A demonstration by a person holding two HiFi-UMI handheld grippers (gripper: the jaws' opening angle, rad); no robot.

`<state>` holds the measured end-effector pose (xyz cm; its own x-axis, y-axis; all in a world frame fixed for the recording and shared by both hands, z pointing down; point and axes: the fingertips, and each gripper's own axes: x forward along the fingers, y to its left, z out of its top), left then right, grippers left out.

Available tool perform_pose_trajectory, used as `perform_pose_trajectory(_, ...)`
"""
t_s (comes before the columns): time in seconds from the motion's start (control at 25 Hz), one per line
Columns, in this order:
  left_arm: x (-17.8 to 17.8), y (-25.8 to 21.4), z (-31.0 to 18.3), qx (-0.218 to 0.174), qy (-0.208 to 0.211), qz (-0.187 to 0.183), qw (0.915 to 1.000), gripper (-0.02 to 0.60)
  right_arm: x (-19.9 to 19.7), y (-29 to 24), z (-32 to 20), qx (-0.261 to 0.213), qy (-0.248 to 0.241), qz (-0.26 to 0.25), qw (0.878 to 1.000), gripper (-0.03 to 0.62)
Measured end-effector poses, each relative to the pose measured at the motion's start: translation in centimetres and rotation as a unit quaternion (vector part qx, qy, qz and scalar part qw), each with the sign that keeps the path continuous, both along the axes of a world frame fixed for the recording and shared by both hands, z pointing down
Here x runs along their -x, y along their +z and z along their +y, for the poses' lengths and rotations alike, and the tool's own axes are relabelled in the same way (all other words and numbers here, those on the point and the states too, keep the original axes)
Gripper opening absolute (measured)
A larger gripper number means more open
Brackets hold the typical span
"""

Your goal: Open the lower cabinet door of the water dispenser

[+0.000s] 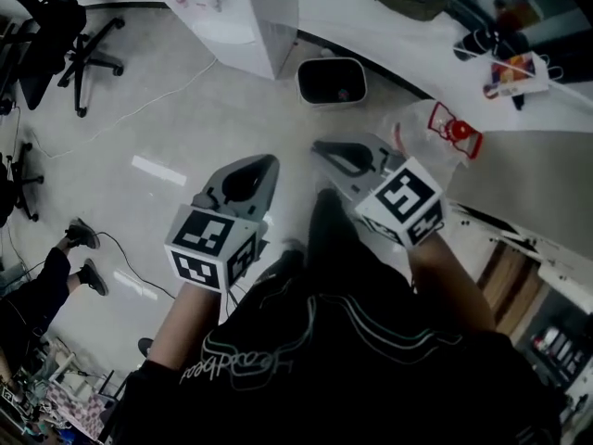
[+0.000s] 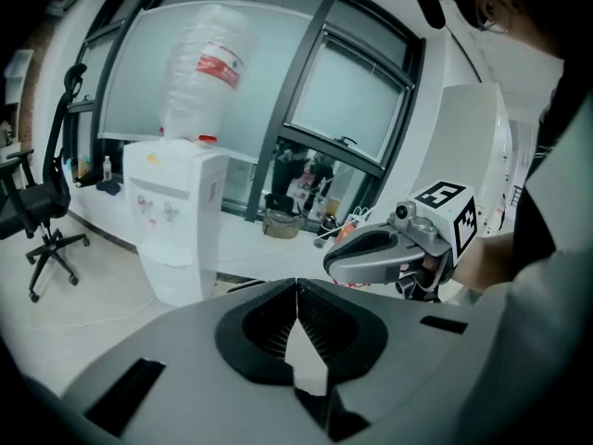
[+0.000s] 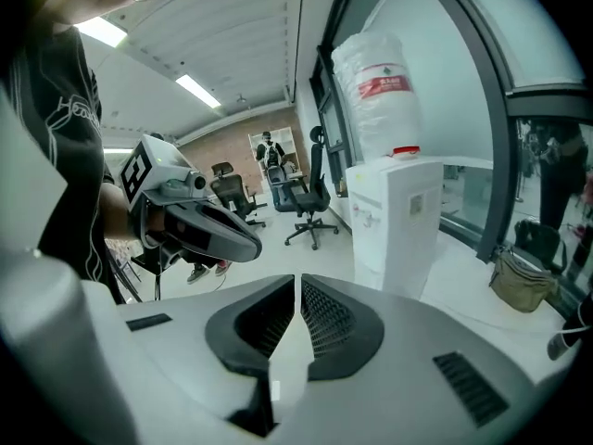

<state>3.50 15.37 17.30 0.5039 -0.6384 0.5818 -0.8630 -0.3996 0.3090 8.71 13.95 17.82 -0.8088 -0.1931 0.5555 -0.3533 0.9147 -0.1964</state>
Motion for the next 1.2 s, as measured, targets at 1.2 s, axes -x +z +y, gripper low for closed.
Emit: perform_pose_trajectory(1.2,4.6,31.7,-23.8,0.070,-0.174,-0.049,0.9810,0.008,-1.6,28.4,-22.4,0.093,0.036,-0.012,0.995,0.014)
